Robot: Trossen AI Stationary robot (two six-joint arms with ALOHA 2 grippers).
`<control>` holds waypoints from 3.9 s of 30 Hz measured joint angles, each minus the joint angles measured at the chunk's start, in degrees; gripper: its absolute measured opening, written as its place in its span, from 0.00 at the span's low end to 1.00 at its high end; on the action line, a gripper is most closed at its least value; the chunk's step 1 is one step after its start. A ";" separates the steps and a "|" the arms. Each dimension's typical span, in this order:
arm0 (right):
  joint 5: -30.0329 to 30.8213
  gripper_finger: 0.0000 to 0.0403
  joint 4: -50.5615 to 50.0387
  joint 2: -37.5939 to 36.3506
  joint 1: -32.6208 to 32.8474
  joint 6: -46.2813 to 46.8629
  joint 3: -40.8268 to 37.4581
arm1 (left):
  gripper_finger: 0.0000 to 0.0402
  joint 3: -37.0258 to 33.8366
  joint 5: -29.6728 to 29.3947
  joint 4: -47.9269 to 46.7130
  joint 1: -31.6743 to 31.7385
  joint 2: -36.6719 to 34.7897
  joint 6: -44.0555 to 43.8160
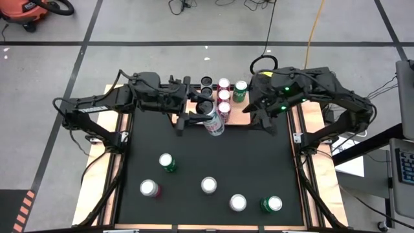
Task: Place canned beverage on shelf
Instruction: Put the white soda can on the shelf
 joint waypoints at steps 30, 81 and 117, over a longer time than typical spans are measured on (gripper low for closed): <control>4.39 0.84 -2.82 -9.91 6.66 3.11 -0.07 | 0.62 -14.16 2.36 -1.55 10.03 0.22 8.65; 12.00 0.84 2.34 -10.42 12.15 3.22 -0.07 | 0.65 -35.56 9.05 20.22 20.09 3.71 16.63; 13.64 0.84 2.31 -10.42 12.13 4.32 -0.07 | 0.65 -35.56 12.54 21.31 21.09 9.33 17.89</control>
